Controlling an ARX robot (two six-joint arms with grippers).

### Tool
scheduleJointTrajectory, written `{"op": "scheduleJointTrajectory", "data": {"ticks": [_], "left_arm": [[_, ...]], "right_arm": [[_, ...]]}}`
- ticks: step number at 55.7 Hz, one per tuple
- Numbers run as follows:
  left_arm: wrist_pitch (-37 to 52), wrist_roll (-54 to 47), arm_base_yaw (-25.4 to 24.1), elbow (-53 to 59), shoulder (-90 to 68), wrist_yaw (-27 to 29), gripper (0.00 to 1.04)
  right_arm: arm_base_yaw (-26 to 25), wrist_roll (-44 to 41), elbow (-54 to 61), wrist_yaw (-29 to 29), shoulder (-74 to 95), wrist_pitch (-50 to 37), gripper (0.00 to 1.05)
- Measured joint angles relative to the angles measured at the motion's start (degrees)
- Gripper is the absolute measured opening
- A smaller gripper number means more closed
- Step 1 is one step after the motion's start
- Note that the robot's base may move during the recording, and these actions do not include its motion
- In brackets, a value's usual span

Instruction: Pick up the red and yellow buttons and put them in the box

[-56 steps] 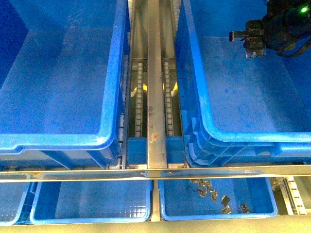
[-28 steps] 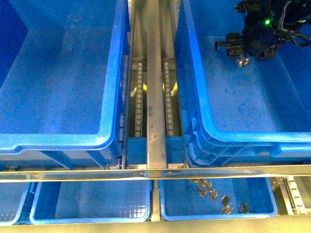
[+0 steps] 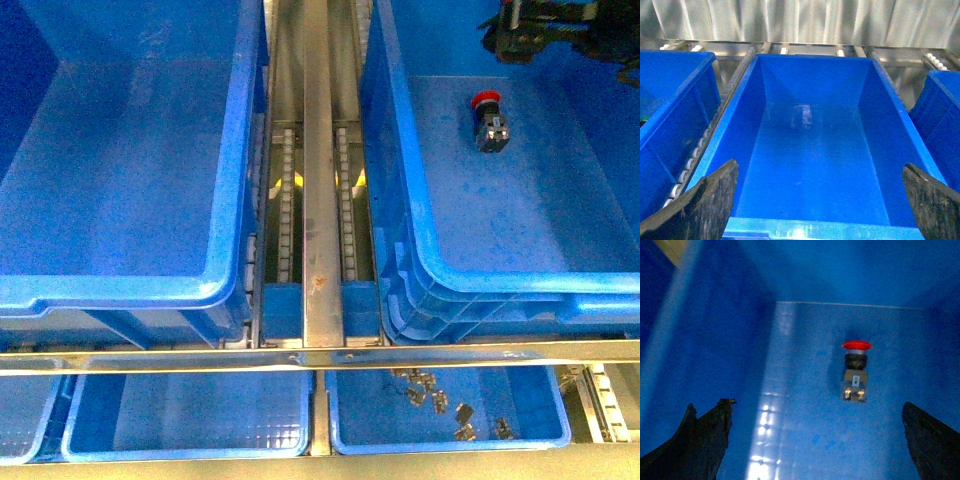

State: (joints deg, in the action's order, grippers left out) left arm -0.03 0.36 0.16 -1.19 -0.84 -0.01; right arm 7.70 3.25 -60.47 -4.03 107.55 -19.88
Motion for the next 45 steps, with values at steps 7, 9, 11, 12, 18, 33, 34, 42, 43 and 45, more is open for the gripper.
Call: {"op": "scheduleJointTrajectory", "data": {"ticks": [7,9,11,12,18,33,34,42,43,45], "left_arm": [[0.0,0.0,0.0,0.0,0.0,0.0,0.97],[0.0,0.0,0.0,0.0,0.0,0.0,0.97],[0.0,0.0,0.0,0.0,0.0,0.0,0.97],[0.0,0.0,0.0,0.0,0.0,0.0,0.97],[0.0,0.0,0.0,0.0,0.0,0.0,0.97],[0.0,0.0,0.0,0.0,0.0,0.0,0.97],[0.0,0.0,0.0,0.0,0.0,0.0,0.97],[0.0,0.0,0.0,0.0,0.0,0.0,0.97],[0.0,0.0,0.0,0.0,0.0,0.0,0.97],[0.0,0.0,0.0,0.0,0.0,0.0,0.97]], "right_arm": [[1.0,8.1,15.8,3.4,-14.9,-2.6,0.99],[1.2,11.4,21.1,5.6,-20.3,-2.5,0.99],[1.3,15.2,24.8,8.7,-24.6,-1.8,0.99],[1.4,17.6,27.0,10.6,-27.4,-1.0,0.99],[1.5,28.5,34.0,16.2,-37.9,2.0,0.98],[-1.5,0.8,49.2,10.0,-43.1,-33.3,0.49],[-1.7,0.2,49.7,9.9,-43.9,-33.1,0.46],[-3.0,-1.9,53.1,8.5,-49.1,-30.2,0.19],[-3.3,-2.0,53.5,8.4,-49.9,-29.8,0.15],[-4.9,-2.3,54.2,5.4,-51.6,-28.8,0.09]]}}
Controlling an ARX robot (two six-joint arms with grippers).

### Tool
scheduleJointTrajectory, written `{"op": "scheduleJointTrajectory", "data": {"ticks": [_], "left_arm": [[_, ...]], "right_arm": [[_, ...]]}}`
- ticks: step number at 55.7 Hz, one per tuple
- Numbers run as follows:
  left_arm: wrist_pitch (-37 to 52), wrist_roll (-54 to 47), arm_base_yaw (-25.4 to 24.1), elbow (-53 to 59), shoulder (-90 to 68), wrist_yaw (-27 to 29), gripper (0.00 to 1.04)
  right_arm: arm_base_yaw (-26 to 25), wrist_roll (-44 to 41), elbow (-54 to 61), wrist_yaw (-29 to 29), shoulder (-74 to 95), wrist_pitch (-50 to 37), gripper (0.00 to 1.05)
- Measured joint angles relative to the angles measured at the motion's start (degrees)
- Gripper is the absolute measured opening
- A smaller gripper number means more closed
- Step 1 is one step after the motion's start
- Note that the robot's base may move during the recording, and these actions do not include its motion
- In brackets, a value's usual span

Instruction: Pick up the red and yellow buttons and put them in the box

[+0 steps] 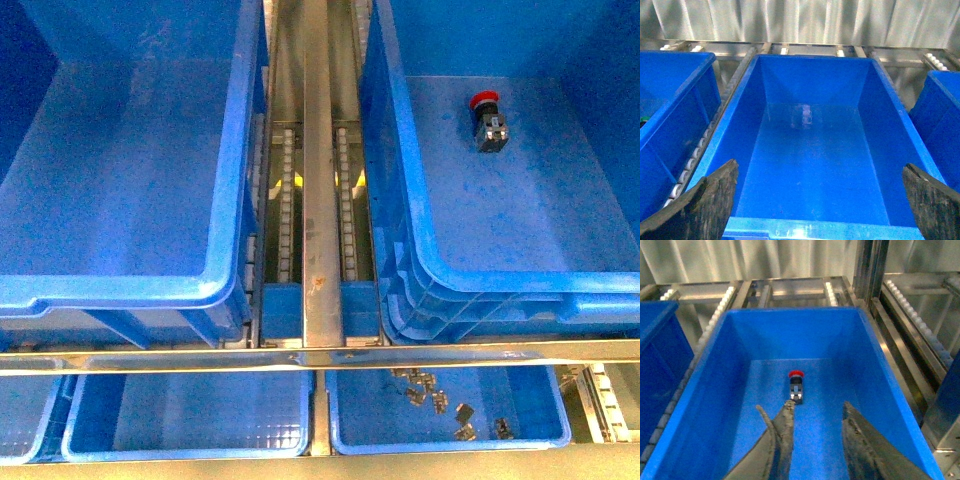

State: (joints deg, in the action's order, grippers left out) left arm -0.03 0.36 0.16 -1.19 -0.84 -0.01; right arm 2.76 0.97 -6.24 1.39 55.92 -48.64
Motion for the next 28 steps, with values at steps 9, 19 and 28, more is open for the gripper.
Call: {"op": "scheduleJointTrajectory", "data": {"ticks": [9,19,28], "left_arm": [[0.0,0.0,0.0,0.0,0.0,0.0,0.97],[0.0,0.0,0.0,0.0,0.0,0.0,0.97],[0.0,0.0,0.0,0.0,0.0,0.0,0.97]], "right_arm": [[-2.7,-0.6,3.9,-1.3,-3.9,-0.1,0.04],[-2.7,-0.6,4.9,-1.4,-11.8,6.4,0.04],[-2.7,-0.6,5.0,-1.4,-19.5,13.2,0.04]]}}
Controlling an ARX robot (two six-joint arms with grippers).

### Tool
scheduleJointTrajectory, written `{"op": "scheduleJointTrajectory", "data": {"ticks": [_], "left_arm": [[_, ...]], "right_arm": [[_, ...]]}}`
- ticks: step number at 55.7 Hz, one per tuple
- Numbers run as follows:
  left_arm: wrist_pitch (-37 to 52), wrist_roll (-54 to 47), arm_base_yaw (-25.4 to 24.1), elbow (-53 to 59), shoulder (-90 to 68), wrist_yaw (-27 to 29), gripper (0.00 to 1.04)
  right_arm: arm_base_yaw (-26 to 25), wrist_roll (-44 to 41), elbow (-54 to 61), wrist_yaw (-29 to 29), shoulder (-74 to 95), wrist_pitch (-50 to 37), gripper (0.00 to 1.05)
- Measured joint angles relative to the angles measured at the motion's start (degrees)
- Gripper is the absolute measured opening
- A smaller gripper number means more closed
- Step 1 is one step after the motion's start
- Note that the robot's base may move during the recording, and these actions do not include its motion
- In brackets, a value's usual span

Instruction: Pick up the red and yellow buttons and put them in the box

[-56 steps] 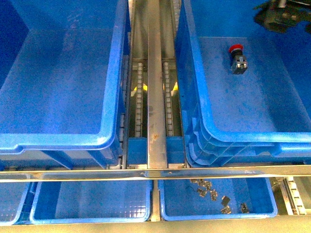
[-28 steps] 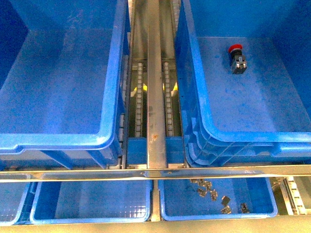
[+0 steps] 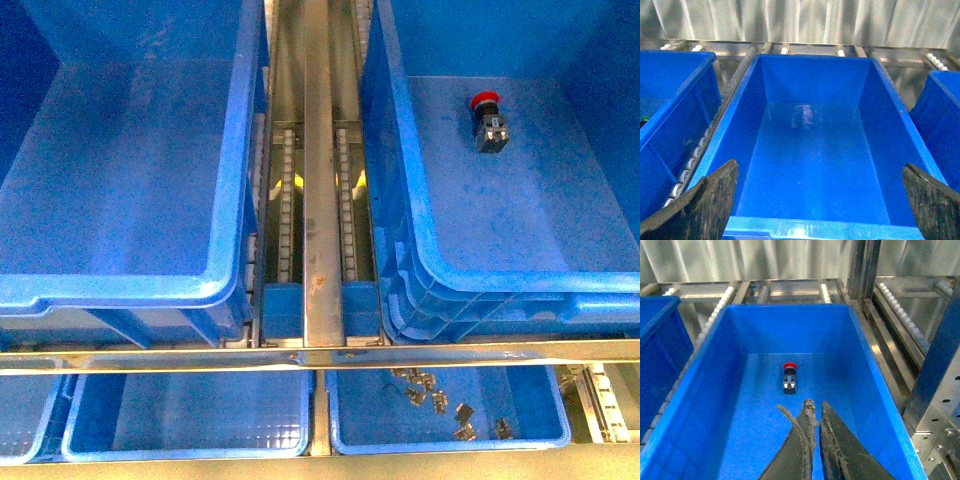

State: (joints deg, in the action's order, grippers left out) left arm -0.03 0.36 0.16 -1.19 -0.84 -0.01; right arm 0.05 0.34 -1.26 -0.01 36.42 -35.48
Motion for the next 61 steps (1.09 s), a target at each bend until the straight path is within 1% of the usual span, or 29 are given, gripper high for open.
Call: {"op": "scheduleJointTrajectory", "data": {"ticks": [14,26,42,54,58,61], "left_arm": [[0.0,0.0,0.0,0.0,0.0,0.0,0.97],[0.0,0.0,0.0,0.0,0.0,0.0,0.97],[0.0,0.0,0.0,0.0,0.0,0.0,0.97],[0.0,0.0,0.0,0.0,0.0,0.0,0.97],[0.0,0.0,0.0,0.0,0.0,0.0,0.97],[0.0,0.0,0.0,0.0,0.0,0.0,0.97]], "right_arm": [[0.0,0.0,0.0,0.0,-11.2,10.4,0.04],[0.0,0.0,0.0,0.0,-17.4,16.5,0.04],[0.0,0.0,0.0,0.0,-23.5,22.5,0.04],[0.0,0.0,0.0,0.0,-26.4,25.4,0.04],[0.0,0.0,0.0,-0.1,-32.3,33.4,0.04],[0.0,0.0,0.0,0.0,-34.9,35.0,0.04]]}}
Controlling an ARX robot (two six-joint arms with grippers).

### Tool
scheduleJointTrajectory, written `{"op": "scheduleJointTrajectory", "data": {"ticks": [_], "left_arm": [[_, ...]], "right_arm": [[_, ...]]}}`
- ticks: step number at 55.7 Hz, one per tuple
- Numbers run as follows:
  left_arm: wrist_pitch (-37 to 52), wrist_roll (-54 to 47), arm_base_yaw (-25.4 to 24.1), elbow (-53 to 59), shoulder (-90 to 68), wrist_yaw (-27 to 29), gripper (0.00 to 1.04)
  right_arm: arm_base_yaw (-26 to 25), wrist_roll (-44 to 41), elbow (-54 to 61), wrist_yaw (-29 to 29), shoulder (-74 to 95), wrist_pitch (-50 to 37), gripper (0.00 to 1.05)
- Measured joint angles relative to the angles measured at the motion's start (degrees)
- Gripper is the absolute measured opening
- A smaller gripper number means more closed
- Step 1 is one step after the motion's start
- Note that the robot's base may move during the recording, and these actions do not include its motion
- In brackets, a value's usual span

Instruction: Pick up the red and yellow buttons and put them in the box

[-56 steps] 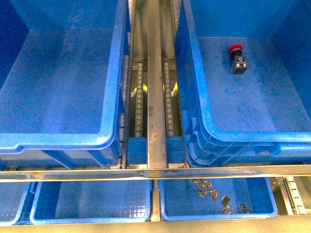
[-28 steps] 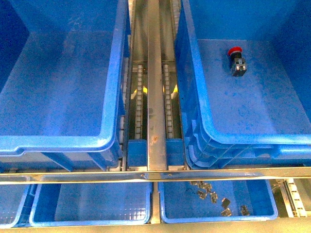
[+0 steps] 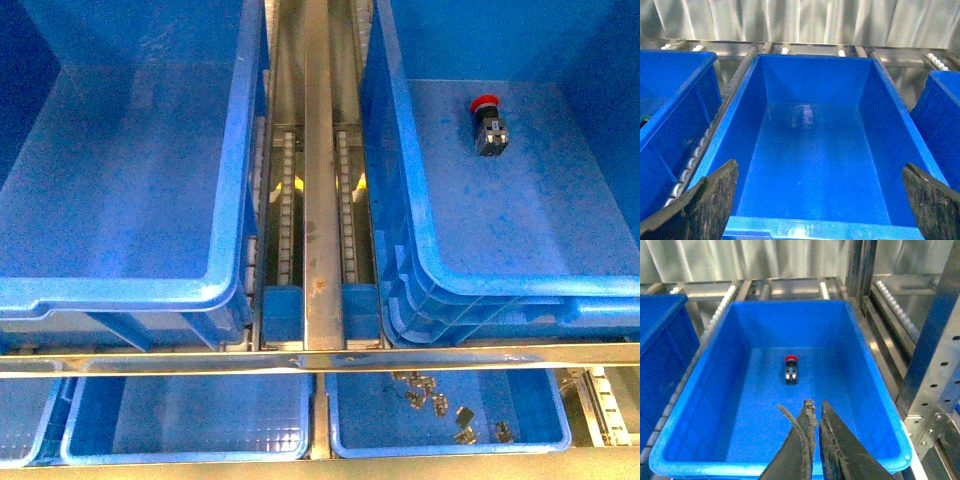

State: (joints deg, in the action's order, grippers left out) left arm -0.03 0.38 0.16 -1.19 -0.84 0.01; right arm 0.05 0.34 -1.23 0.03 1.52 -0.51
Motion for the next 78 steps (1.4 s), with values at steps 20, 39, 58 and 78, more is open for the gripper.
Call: {"op": "scheduleJointTrajectory", "data": {"ticks": [20,39,58,78], "left_arm": [[0.0,0.0,0.0,0.0,0.0,0.0,0.97],[0.0,-0.1,-0.1,0.0,0.0,-0.3,0.97],[0.0,-0.1,-0.1,0.0,0.0,0.0,0.97],[0.0,-0.1,-0.1,0.0,0.0,0.0,0.97]], "right_arm": [[0.0,-0.1,0.0,0.0,-1.2,0.4,0.46],[0.0,-0.1,0.0,0.4,-1.2,0.4,0.99],[0.0,-0.1,0.0,0.1,-1.2,0.5,0.99],[0.0,-0.1,0.0,0.1,-1.3,0.6,0.99]]}}
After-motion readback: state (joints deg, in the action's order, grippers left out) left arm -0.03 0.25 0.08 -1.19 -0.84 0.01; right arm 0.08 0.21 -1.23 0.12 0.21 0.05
